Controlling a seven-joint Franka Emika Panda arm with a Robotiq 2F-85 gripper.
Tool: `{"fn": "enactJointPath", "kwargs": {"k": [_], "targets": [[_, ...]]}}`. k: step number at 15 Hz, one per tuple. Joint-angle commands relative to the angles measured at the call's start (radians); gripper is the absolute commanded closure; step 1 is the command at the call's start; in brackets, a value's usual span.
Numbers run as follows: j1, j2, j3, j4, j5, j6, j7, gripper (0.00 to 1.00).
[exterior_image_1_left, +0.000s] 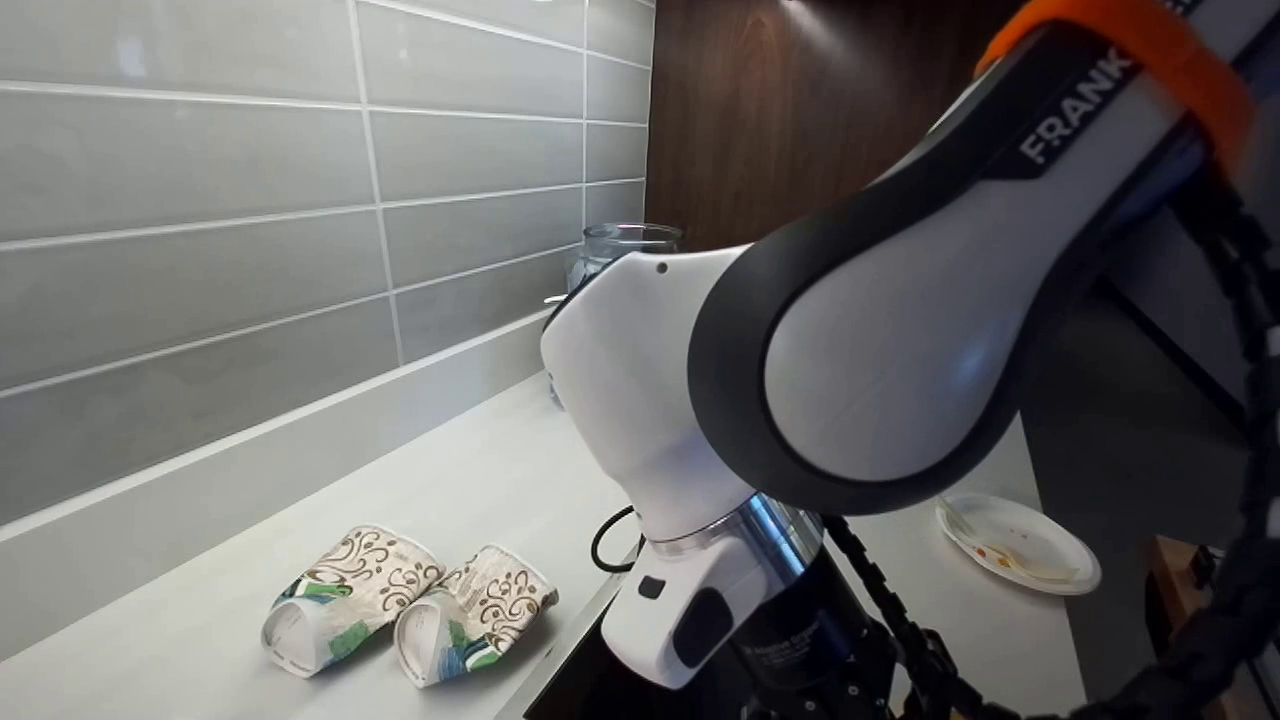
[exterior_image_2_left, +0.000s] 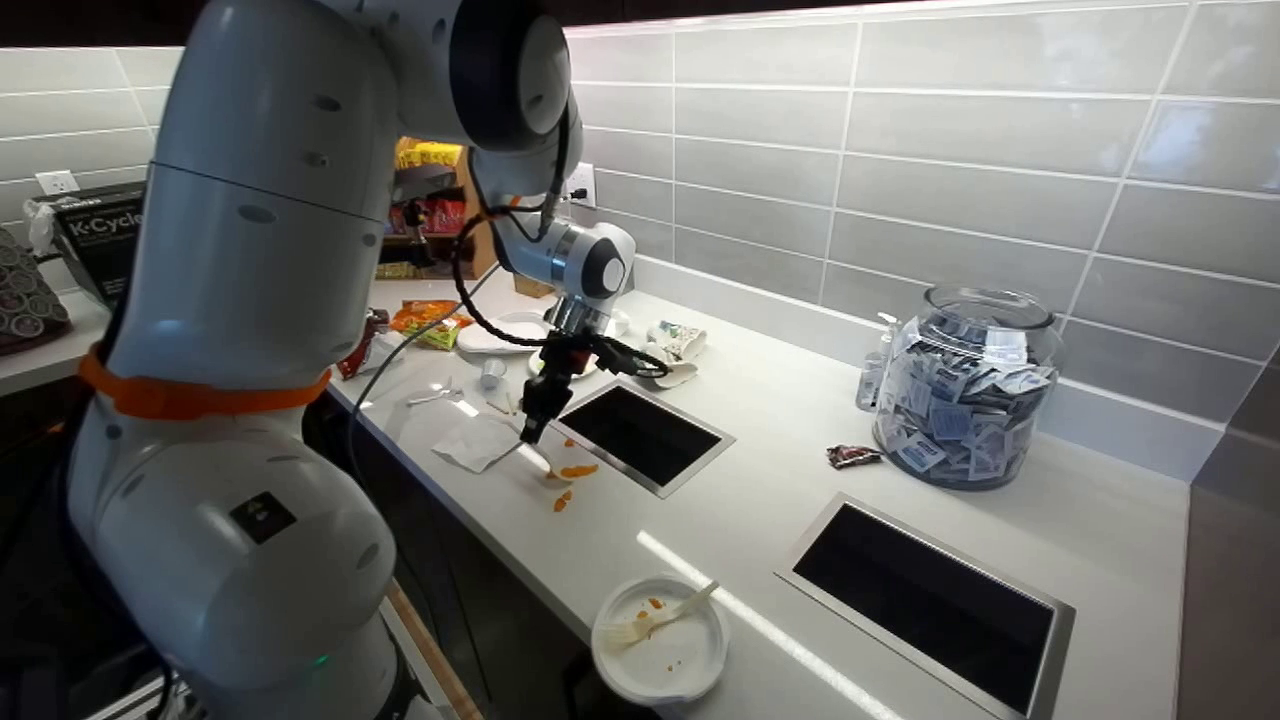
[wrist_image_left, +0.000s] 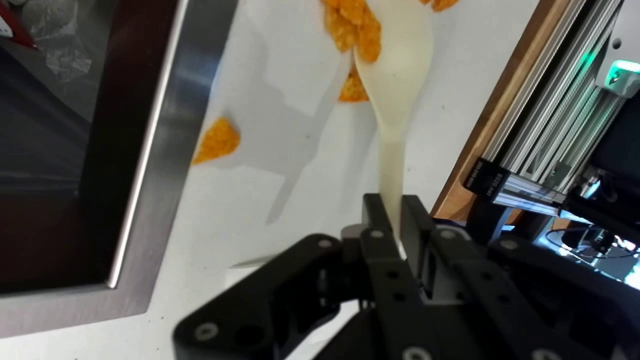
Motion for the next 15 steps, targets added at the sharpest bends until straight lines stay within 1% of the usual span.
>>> {"fn": "enactJointPath", "kwargs": {"k": [1,7,15], "targets": [[0.001,0.034,-0.007,0.034,-0.034,0.023,-0.018,0.97],[0.003,0.059,-0.028,0.075,-0.084,0.012,-0.006,0.97],[0.014,0.073,-0.032,0.123,-0.145,0.005,-0.006,0.97]]}}
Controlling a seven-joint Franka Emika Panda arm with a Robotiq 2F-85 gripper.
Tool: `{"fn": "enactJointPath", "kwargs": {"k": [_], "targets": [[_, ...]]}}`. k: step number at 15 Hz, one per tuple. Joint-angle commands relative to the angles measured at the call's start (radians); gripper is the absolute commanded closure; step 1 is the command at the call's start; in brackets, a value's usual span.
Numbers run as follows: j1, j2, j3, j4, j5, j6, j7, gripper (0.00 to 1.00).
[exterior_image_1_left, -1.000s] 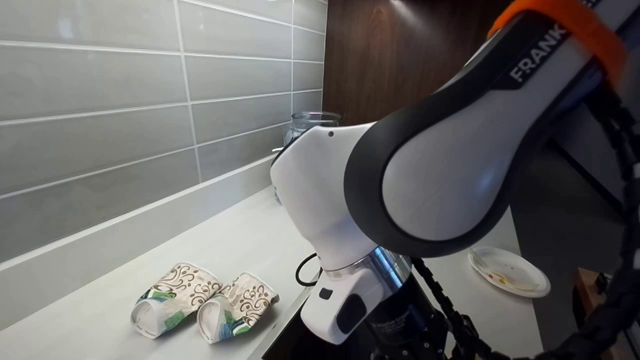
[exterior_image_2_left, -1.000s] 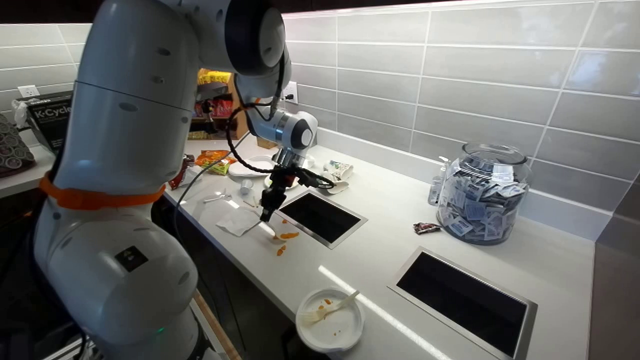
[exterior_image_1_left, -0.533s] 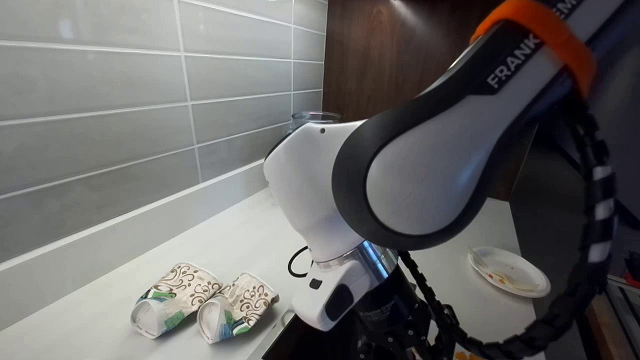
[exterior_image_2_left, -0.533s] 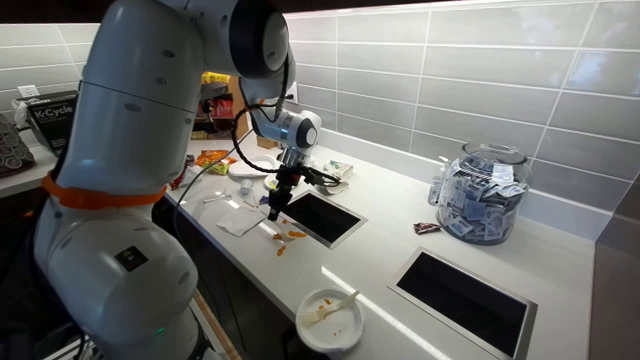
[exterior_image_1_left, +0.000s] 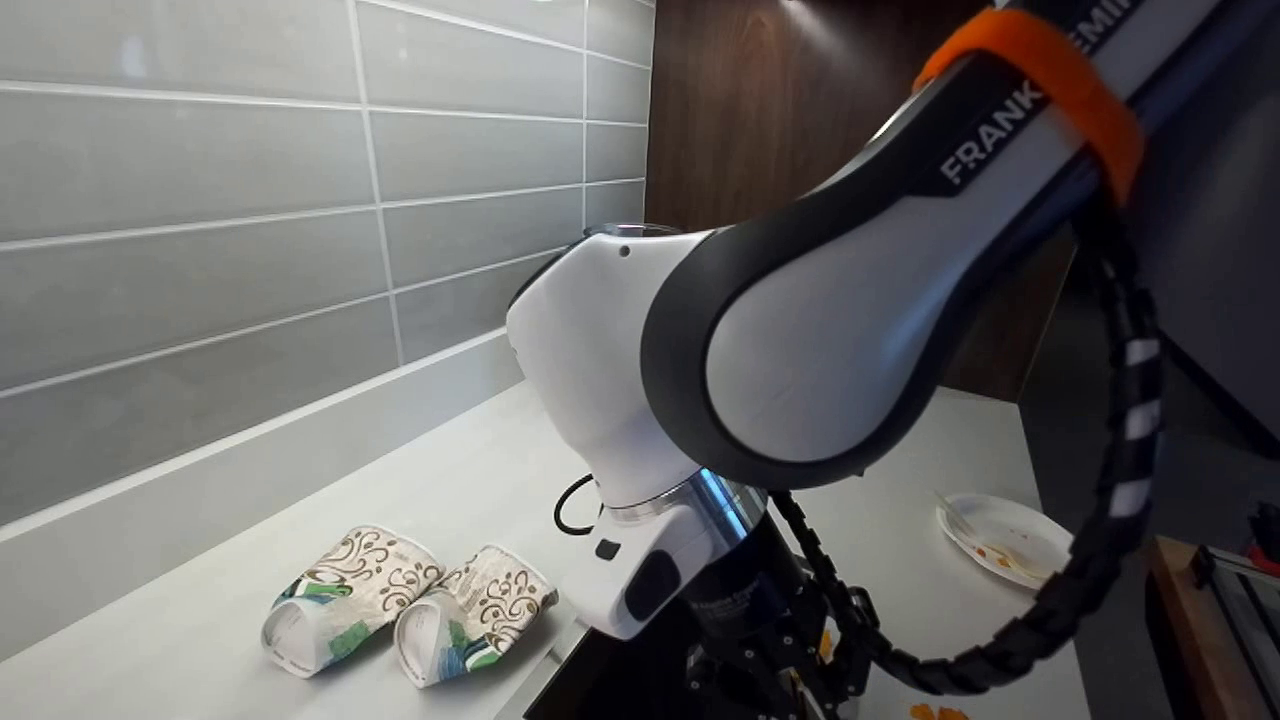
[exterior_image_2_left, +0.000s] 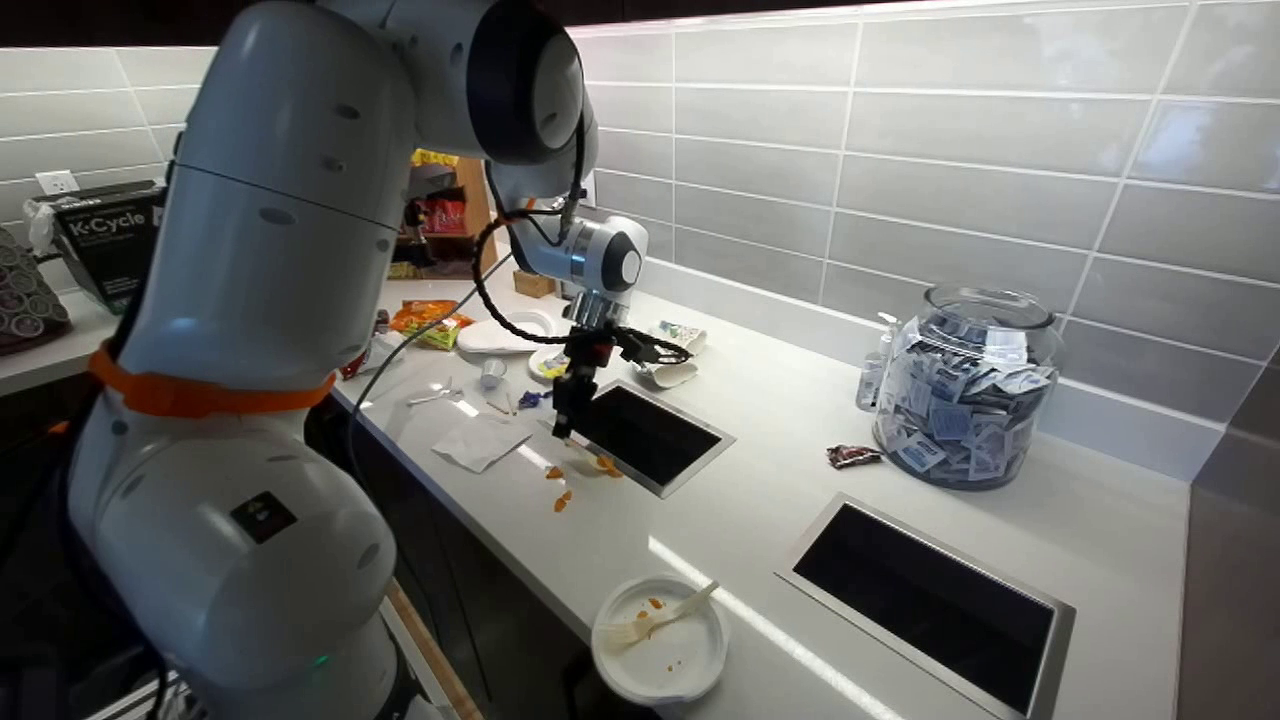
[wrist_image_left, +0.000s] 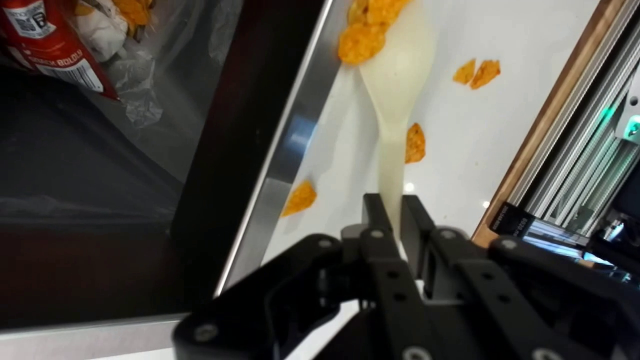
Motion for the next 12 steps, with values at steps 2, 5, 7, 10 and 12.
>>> {"fn": "enactJointPath", "kwargs": {"k": [2,5,7,10,12], "targets": [[0.016,0.024,-0.002,0.035,-0.055,0.003,0.0,0.97],[0.023,0.023,-0.002,0.039,-0.071,0.003,0.006,0.97],[0.026,0.027,-0.002,0.046,-0.08,0.002,0.008,0.97],[0.032,0.022,0.002,0.048,-0.092,0.001,0.008,0.97],[0.037,0.014,0.005,0.046,-0.103,0.0,0.013,0.97]]}}
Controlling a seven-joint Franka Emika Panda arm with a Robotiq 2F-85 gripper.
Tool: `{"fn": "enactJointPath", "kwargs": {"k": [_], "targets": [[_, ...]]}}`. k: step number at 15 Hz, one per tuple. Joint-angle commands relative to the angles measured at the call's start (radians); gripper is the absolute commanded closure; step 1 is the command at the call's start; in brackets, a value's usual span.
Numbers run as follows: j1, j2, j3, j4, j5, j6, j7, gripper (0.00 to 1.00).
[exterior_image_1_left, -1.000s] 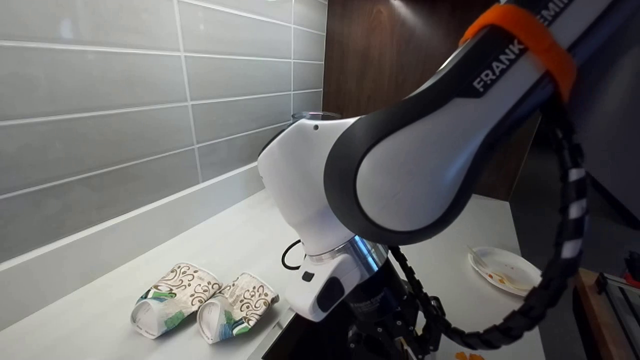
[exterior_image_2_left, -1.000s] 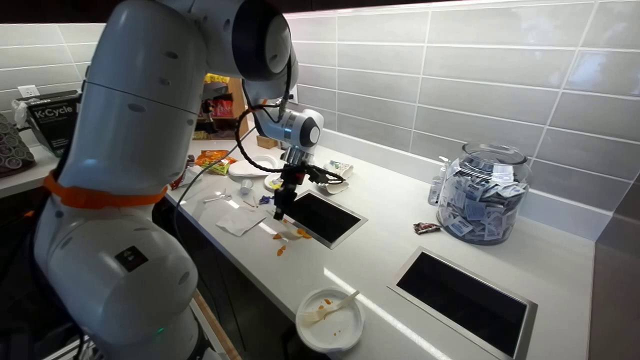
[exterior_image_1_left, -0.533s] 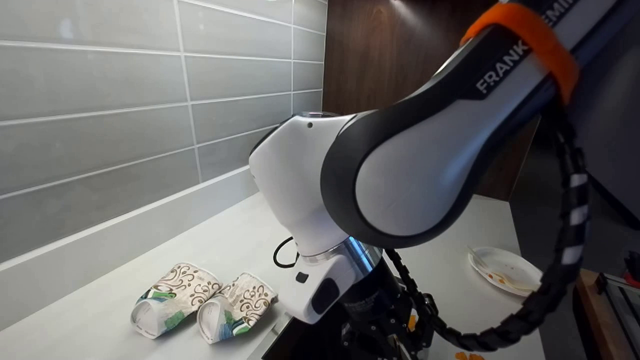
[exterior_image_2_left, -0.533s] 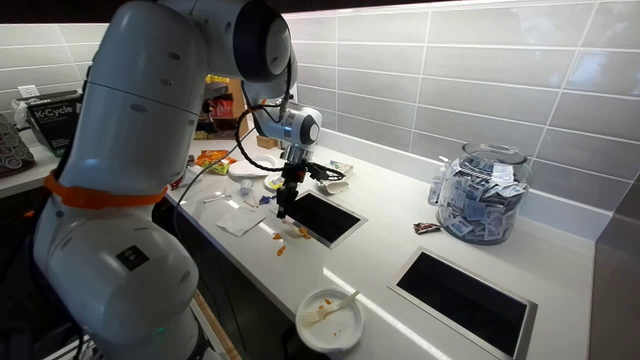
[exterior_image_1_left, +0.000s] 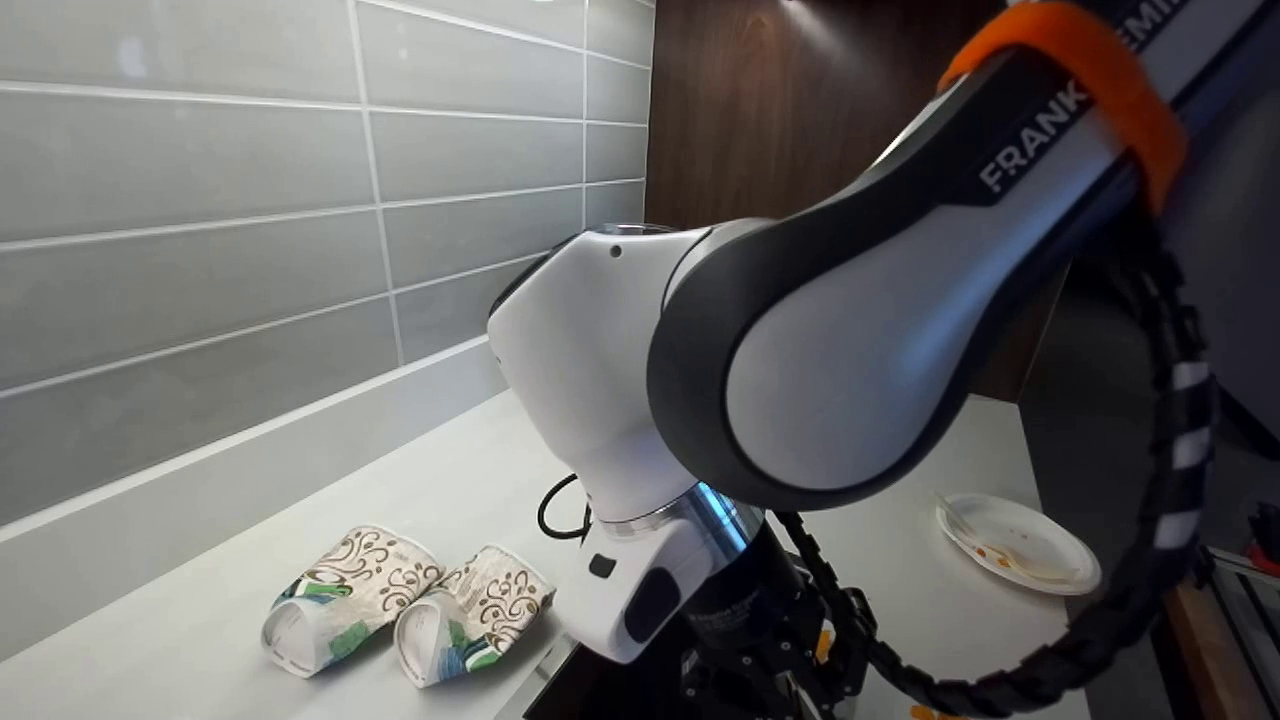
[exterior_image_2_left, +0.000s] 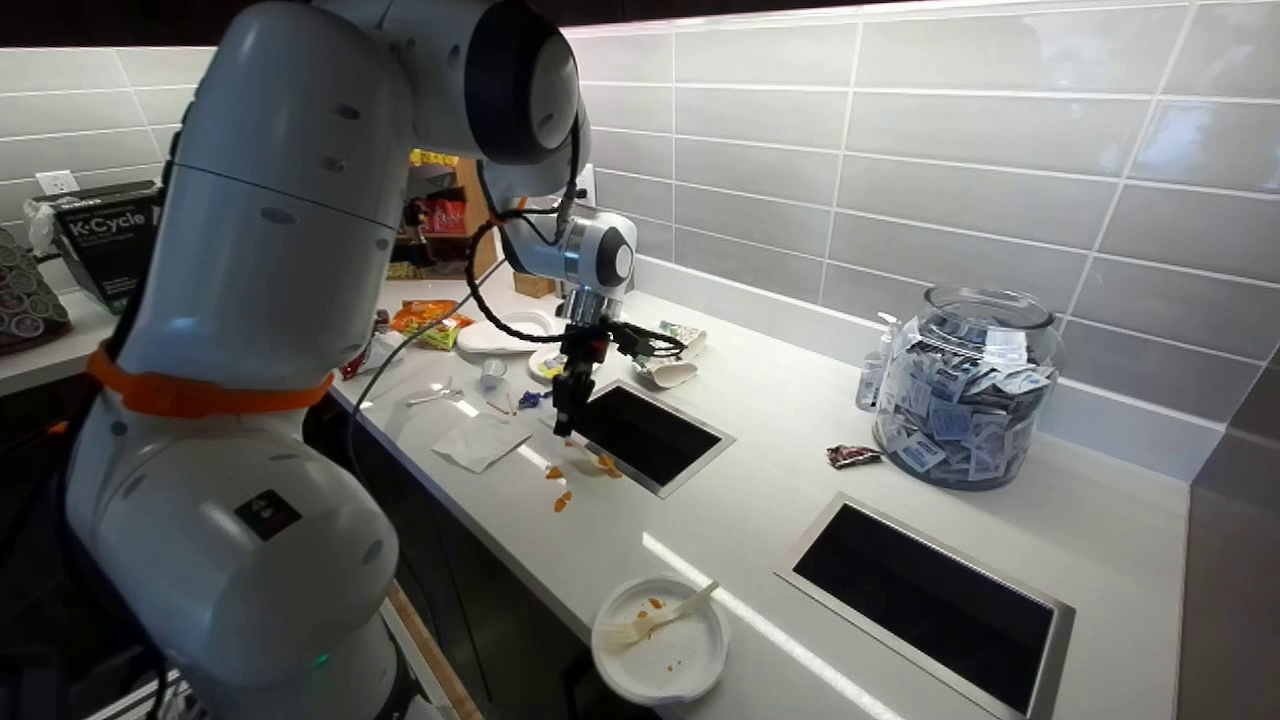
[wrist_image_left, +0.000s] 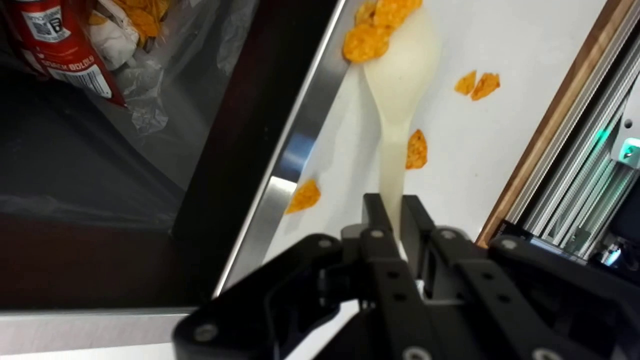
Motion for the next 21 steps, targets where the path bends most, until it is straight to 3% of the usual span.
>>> {"fn": "enactJointPath", "kwargs": {"k": [1,21], "targets": [[0.02,0.01,0.001,0.035,-0.053,0.007,0.007,0.97],[0.035,-0.068,0.002,0.02,-0.098,0.056,0.081,0.97]]}}
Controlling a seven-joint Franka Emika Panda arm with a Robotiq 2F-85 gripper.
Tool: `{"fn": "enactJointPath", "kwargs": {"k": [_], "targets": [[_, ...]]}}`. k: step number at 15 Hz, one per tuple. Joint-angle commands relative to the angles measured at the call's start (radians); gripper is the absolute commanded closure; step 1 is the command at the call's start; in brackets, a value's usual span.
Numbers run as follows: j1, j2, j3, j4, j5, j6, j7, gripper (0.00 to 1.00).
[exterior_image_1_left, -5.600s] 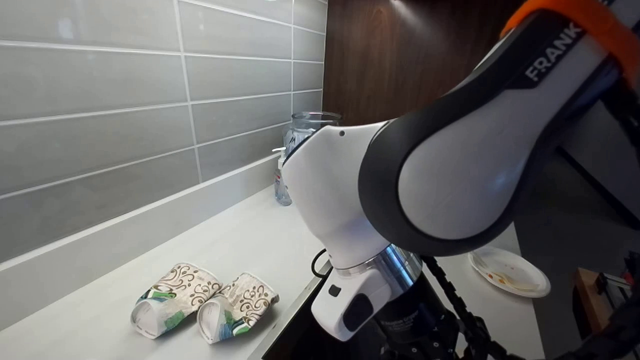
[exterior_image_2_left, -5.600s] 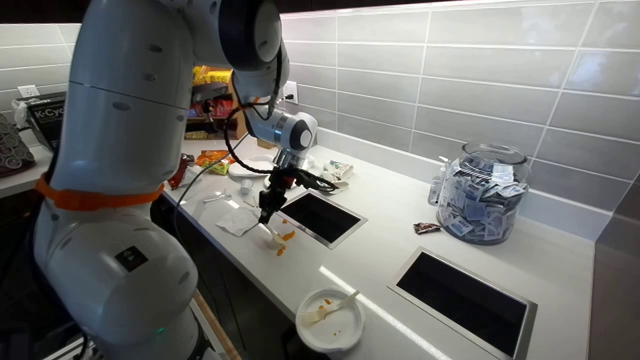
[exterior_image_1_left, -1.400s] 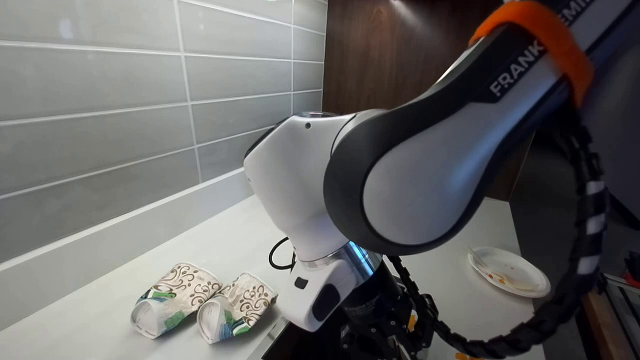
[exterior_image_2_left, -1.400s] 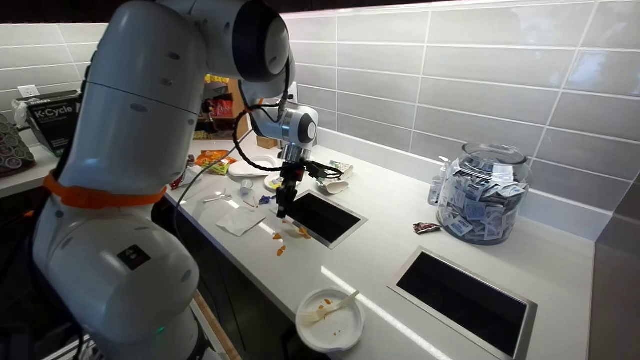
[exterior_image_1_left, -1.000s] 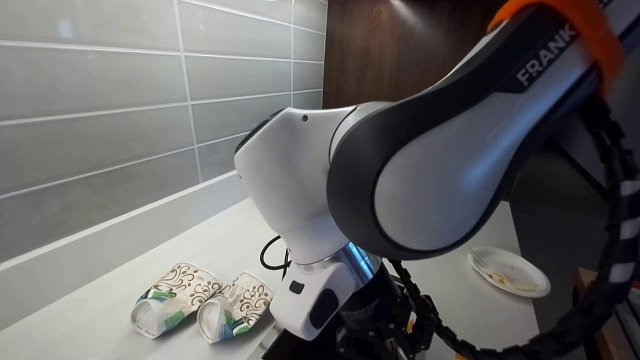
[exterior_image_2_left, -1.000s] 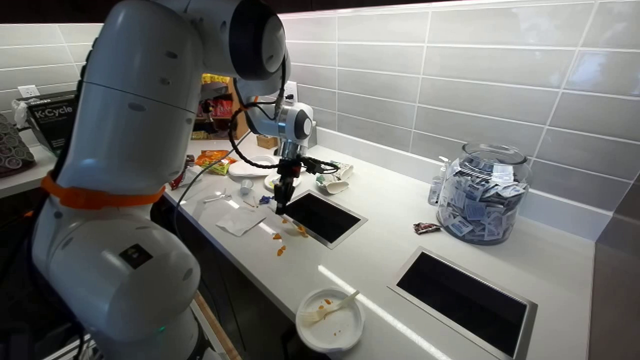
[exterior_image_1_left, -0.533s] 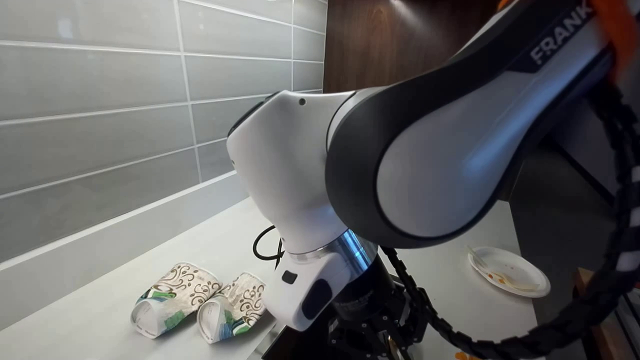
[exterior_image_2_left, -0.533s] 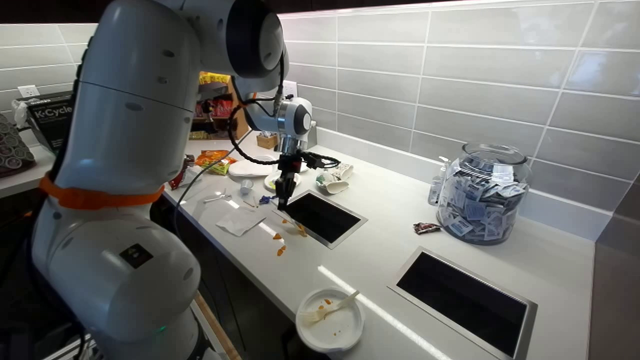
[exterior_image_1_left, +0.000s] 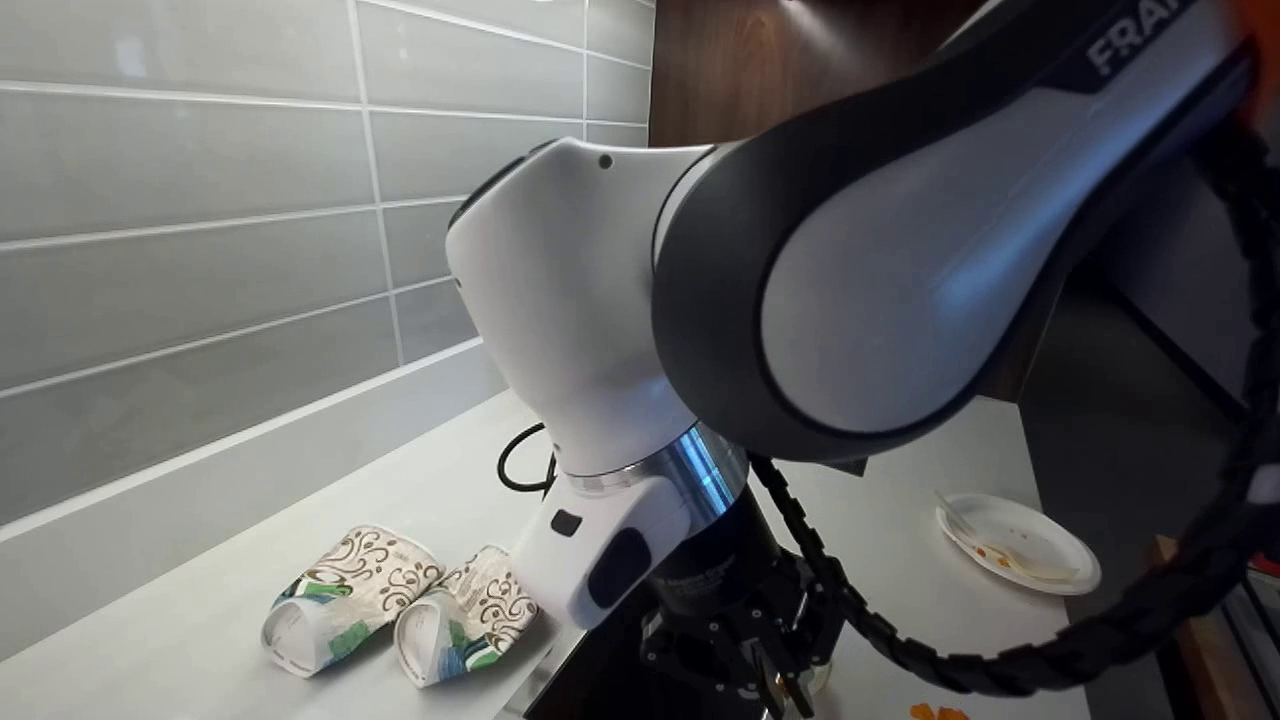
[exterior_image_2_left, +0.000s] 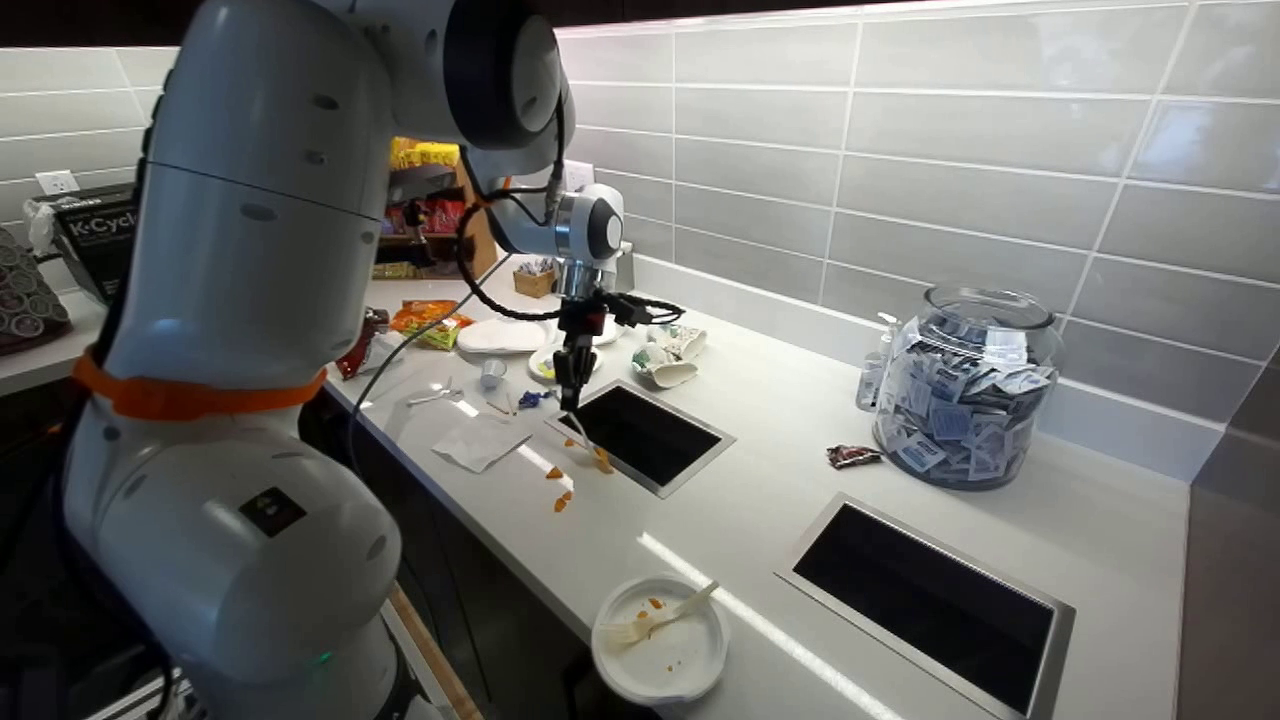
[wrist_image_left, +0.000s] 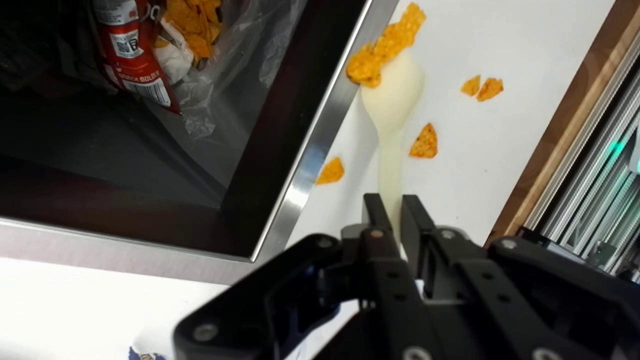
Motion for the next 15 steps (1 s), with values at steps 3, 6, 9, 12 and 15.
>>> {"fn": "enactJointPath", "kwargs": {"k": [3,6,9,12,15], "targets": [[0.01,-0.022,-0.007,-0.011,-0.06,0.046,0.041,0.97],[0.009,-0.013,-0.001,-0.003,-0.064,0.008,0.017,0.97],[0.007,-0.009,0.003,-0.005,-0.059,-0.019,-0.001,0.97],[0.005,-0.016,0.009,-0.018,-0.045,-0.051,-0.023,0.97],[0.005,-0.015,0.009,-0.028,-0.036,-0.111,-0.018,0.97]]}}
